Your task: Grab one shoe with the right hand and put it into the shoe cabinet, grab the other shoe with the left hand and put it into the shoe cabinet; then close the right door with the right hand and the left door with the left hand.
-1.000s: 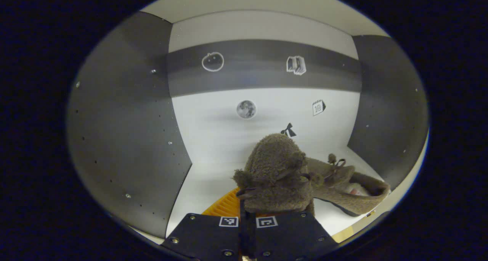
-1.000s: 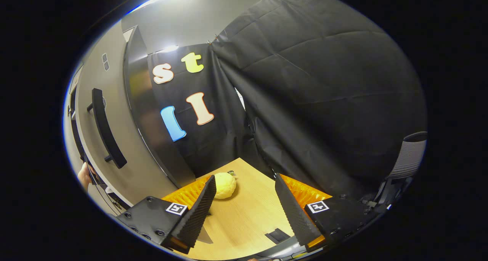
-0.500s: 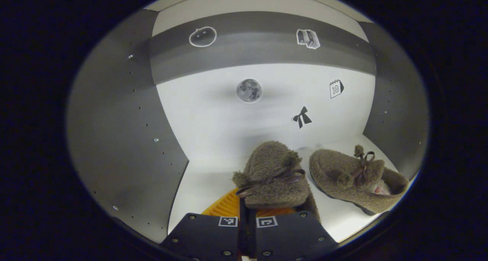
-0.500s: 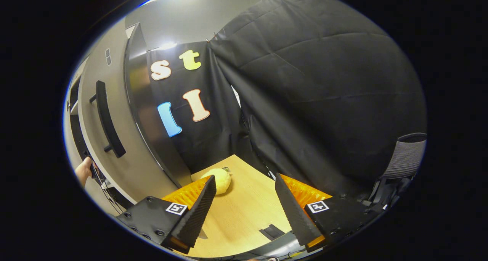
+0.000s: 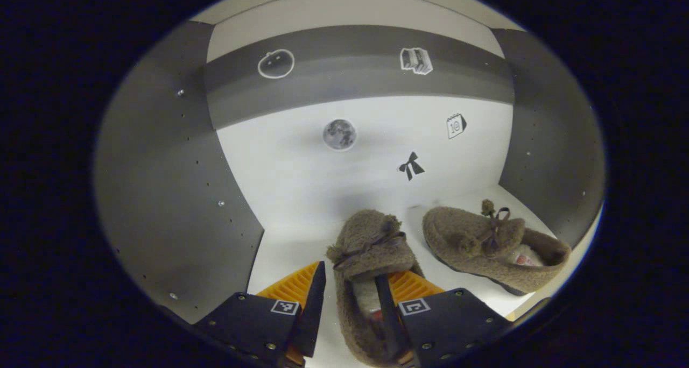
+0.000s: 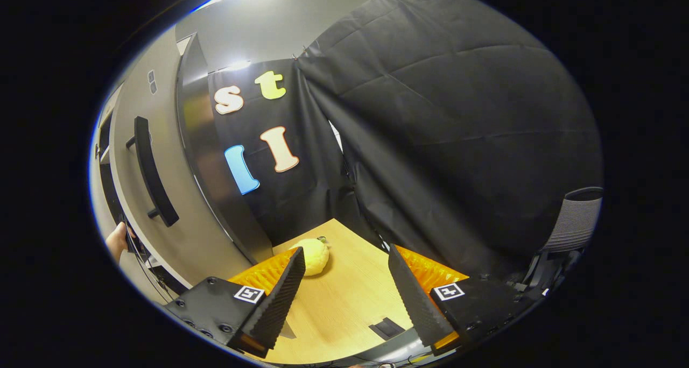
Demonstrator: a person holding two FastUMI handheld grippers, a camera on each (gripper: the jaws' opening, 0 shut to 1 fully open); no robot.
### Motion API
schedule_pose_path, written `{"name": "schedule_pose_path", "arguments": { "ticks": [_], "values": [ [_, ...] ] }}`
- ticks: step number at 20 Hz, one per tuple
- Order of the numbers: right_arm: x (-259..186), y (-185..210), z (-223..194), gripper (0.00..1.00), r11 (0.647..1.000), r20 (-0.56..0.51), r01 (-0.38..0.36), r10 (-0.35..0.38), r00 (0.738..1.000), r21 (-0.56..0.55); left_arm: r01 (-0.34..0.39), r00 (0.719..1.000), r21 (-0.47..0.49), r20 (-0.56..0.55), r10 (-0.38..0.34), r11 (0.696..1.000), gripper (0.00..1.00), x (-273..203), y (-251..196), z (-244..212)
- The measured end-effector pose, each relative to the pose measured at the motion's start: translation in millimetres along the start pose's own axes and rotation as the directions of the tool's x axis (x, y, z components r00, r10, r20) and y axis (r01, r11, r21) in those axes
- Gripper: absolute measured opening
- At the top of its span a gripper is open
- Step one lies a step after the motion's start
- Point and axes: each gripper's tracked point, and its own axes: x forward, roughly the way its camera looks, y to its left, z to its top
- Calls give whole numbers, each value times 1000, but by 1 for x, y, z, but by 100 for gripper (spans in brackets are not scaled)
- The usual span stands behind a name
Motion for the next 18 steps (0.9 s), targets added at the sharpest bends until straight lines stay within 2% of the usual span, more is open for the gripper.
{"name": "schedule_pose_path", "arguments": {
  "ticks": [1, 3, 4, 5, 6, 10, 13, 14, 16, 17, 18],
  "values": [
    [0, 1, 0, 98, 1000, -1, -4, 4, 1000, -3, -12, 1000, 25, 10, 12, 1000, 60, -5, 2, 3],
    [2, 2, -1, 98, 1000, -6, -11, 11, 1000, -11, -33, 999, 56, 30, 32, 998, 96, -19, 5, 5],
    [3, 3, -1, 98, 1000, -7, -16, 16, 1000, -14, -32, 998, 42, 48, 30, 999, 93, -26, 4, 7],
    [4, 4, 1, 98, 1000, -9, -22, 22, 1000, -16, -19, 997, 19, 72, 18, 1000, 100, -34, 2, 11],
    [5, 5, 2, 98, 999, -8, -28, 28, 1000, -18, -13, 996, 1, 93, 13, 1000, 92, -44, 1, 13],
    [11, 14, 16, 98, 998, 8, -56, 56, 998, -41, 23, 982, -11, 185, -20, 1000, 92, -93, -9, 32],
    [17, 24, 30, 98, 993, 20, -85, 87, 996, -81, 27, 958, -16, 285, -21, 1000, 92, -134, -16, 47],
    [19, 28, 34, 98, 991, 23, -96, 98, 995, -94, 19, 948, -22, 317, -11, 1000, 99, -147, -16, 51],
    [23, 36, 48, 98, 986, 39, -114, 119, 992, -122, 19, 928, -45, 373, 0, 999, 84, -178, -17, 55],
    [26, 40, 56, 98, 983, 50, -122, 130, 990, -135, 21, 916, -64, 401, 7, 998, 84, -190, -16, 57],
    [26, 44, 61, 98, 981, 58, -129, 139, 989, -143, 25, 905, -86, 425, 14, 996, 89, -204, -15, 56]
  ]
}}
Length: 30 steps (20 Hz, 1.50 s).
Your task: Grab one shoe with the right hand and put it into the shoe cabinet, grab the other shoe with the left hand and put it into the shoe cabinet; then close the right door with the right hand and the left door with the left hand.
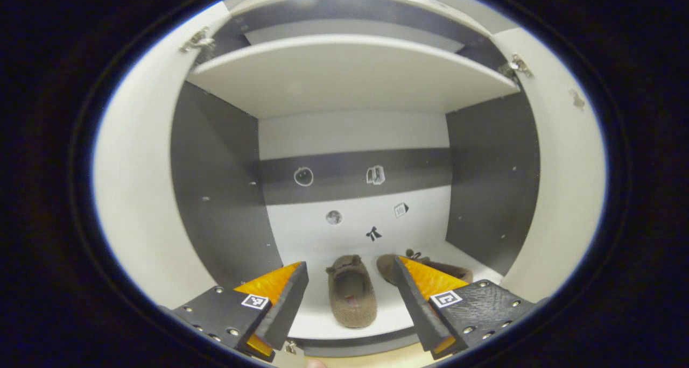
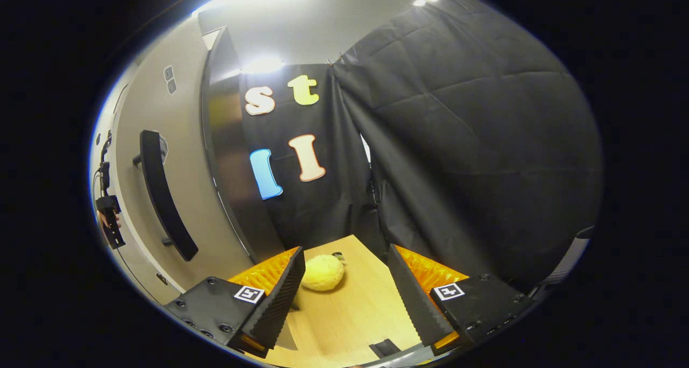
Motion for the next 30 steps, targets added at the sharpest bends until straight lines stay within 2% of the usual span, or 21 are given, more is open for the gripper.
{"name": "schedule_pose_path", "arguments": {
  "ticks": [2, 6, 11, 14, 16, 20, 22, 25, 26, 27, 28, 29, 30],
  "values": [
    [4, 7, 12, 98, 1000, 13, -19, 19, 1000, -7, -13, 999, -33, 50, 14, 999, 99, -28, 2, 3],
    [10, 21, 37, 98, 998, 38, -56, 56, 998, -8, -64, 995, -9, 71, 65, 998, 99, -84, 10, -22],
    [17, 30, 64, 98, 995, 86, -78, 84, 993, -68, -77, 991, -50, 103, 82, 996, 100, -141, 6, -52],
    [15, 43, 74, 98, 991, 100, -107, 114, 988, -79, -123, 989, -28, 73, 125, 992, 99, -170, 1, -88],
    [14, 55, 77, 98, 987, 102, -140, 148, 984, -82, -93, 994, -36, 54, 95, 995, 92, -181, -14, -107],
    [15, 71, 76, 98, 978, 96, -179, 189, 977, -105, -55, 998, -130, -7, 55, 990, 92, -195, -44, -140],
    [13, 80, 73, 98, 973, 85, -203, 213, 973, -109, -56, 998, -136, -31, 53, 989, 93, -197, -50, -146],
    [10, 94, 68, 98, 965, 64, -238, 247, 967, -113, -16, 1000, -130, -24, 13, 991, 93, -194, -57, -142],
    [8, 100, 68, 98, 961, 64, -254, 262, 963, -110, 20, 1000, -126, -21, -23, 992, 100, -191, -63, -140],
    [5, 106, 69, 98, 958, 64, -267, 274, 960, -105, 36, 999, -119, -14, -38, 992, 93, -189, -64, -137],
    [8, 106, 69, 98, 959, 68, -260, 269, 961, -114, 41, 999, -115, -2, -41, 993, 95, -187, -63, -132],
    [1, 105, 69, 96, 961, 70, -250, 259, 963, -121, 48, 999, -115, 7, -48, 992, 90, -184, -62, -129],
    [3, 106, 68, 97, 964, 67, -241, 250, 966, -116, 55, 998, -116, 16, -53, 992, 93, -185, -62, -126]
  ]
}}
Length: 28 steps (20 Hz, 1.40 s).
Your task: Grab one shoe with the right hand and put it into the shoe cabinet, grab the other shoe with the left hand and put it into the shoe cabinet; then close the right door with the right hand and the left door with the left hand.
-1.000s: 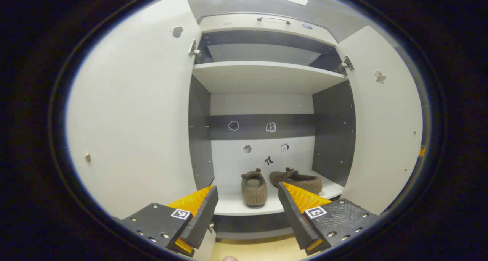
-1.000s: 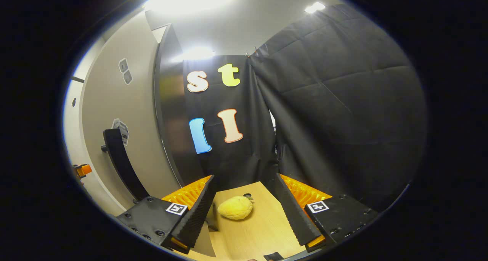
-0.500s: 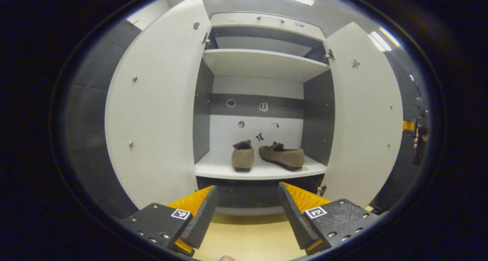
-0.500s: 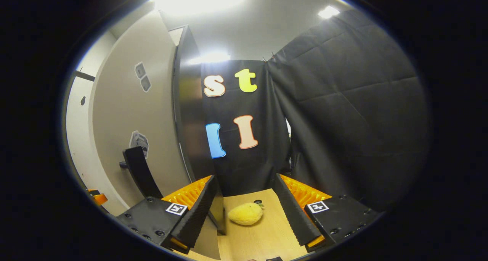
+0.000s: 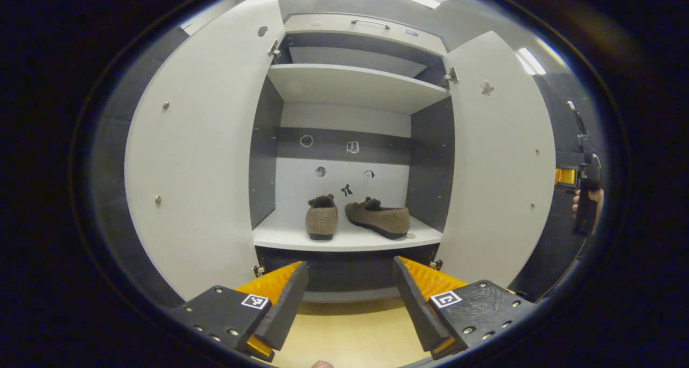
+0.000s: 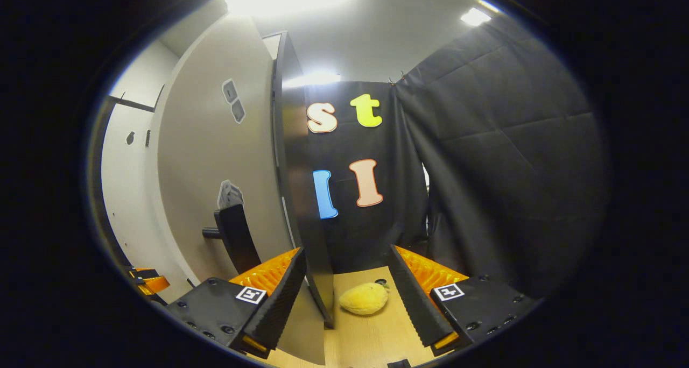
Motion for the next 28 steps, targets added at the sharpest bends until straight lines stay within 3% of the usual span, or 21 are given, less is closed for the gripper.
{"name": "schedule_pose_path", "arguments": {
  "ticks": [1, 2, 5, 9, 17, 18, 19, 22, 23, 24, 28],
  "values": [
    [-2, 2, -2, 97, 1000, -5, 2, -2, 1000, 15, 2, 1000, -1, 7, -2, 1000, 85, 0, 1, 2],
    [-3, 6, -3, 97, 999, -8, -2, 2, 1000, 36, 6, 1000, -1, 11, -6, 1000, 93, 0, 3, 3],
    [-7, 14, -6, 97, 996, -21, -8, 10, 1000, 89, 5, 1000, 15, 24, -5, 1000, 93, 2, 13, 7],
    [-9, 32, -4, 97, 998, -12, -21, 21, 1000, 52, 6, 999, 14, 40, -7, 1000, 93, -2, 21, 10],
    [-3, 106, -14, 97, 990, -41, -130, 132, 990, 51, -11, 998, 9, 61, 10, 1000, 92, -27, 43, 26],
    [-2, 114, -15, 97, 990, -42, -135, 137, 990, 43, -18, 998, 5, 58, 18, 1000, 99, -32, 49, 25],
    [-1, 122, -16, 97, 989, -42, -143, 145, 989, 38, -26, 998, -3, 51, 26, 1000, 92, -36, 54, 24],
    [5, 159, -22, 97, 980, -57, -197, 199, 978, 41, -44, 998, -40, 35, 45, 998, 92, -53, 69, 22],
    [7, 171, -24, 97, 976, -65, -214, 216, 974, 39, -49, 998, -47, 34, 51, 998, 100, -60, 73, 24],
    [7, 176, -26, 97, 979, -69, -201, 203, 977, 32, -53, 998, -49, 34, 55, 997, 93, -67, 78, 25],
    [-3, 199, -14, 97, 978, -49, -207, 207, 977, 5, -82, 995, -20, 51, 83, 996, 92, -94, 101, 31]
  ]
}}
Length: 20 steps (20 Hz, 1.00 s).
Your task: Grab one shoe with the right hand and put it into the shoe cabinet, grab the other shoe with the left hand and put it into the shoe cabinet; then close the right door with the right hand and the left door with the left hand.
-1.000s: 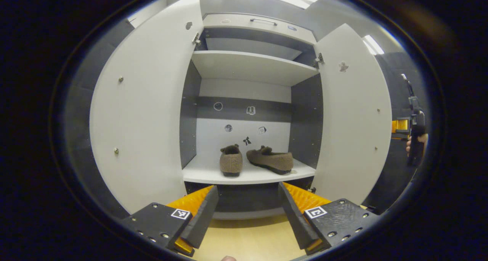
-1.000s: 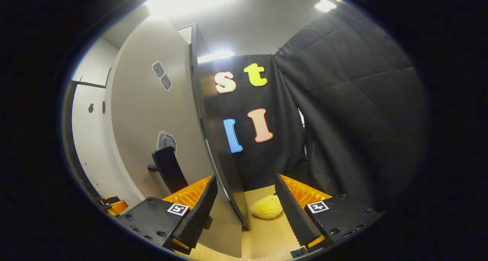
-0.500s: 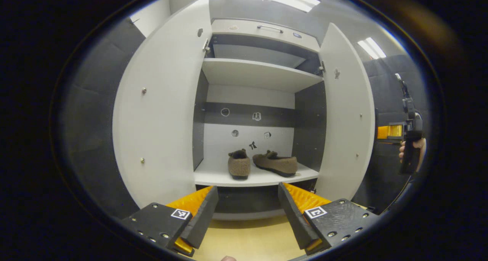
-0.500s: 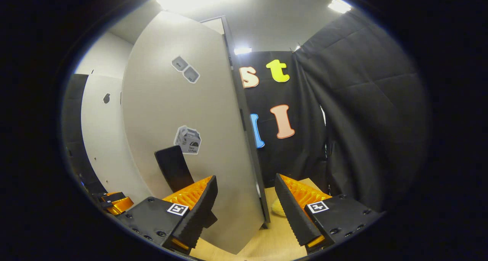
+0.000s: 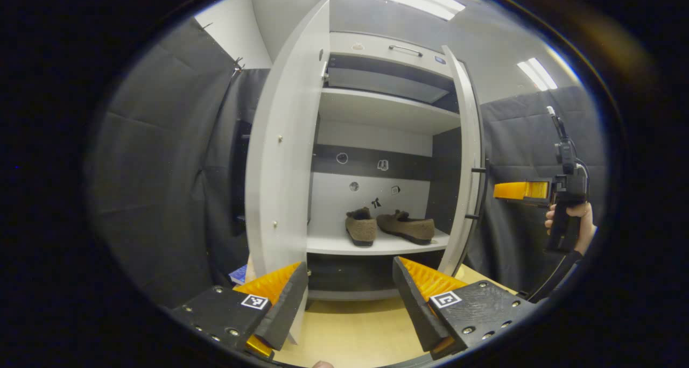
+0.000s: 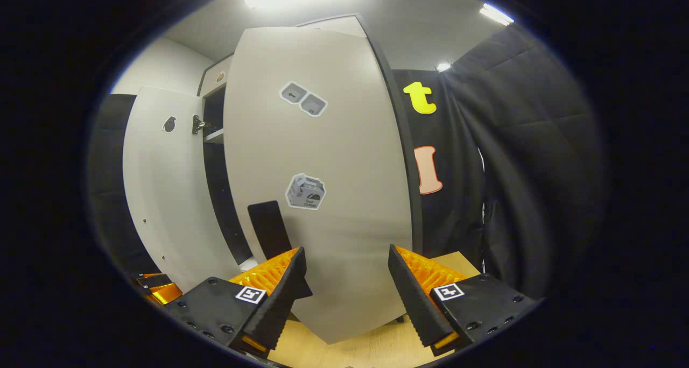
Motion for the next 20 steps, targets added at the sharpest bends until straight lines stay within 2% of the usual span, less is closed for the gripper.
{"name": "schedule_pose_path", "arguments": {
  "ticks": [3, 7, 12, 18, 19, 20],
  "values": [
    [-2, 7, -12, 97, 1000, -7, 16, -16, 1000, -6, -35, 999, -15, 14, 35, 999, 92, -17, 28, 5],
    [3, 16, -29, 97, 999, -36, 16, -14, 999, 47, -133, 990, -65, 32, 135, 989, 92, -41, 81, 8],
    [7, 29, -56, 97, 999, -83, 7, -4, 997, 33, -226, 972, -117, 40, 232, 967, 92, -48, 143, 29],
    [-4, 49, -82, 97, 1000, -122, -14, 14, 992, 6, -251, 963, -128, 70, 261, 960, 92, -30, 206, 63],
    [-7, 51, -83, 98, 1000, -112, -13, 14, 994, 9, -237, 965, -149, 80, 251, 960, 96, -25, 212, 69],
    [-9, 54, -85, 97, 1000, -107, -12, 13, 994, 13, -221, 967, -170, 92, 238, 960, 92, -20, 217, 76]
  ]
}}
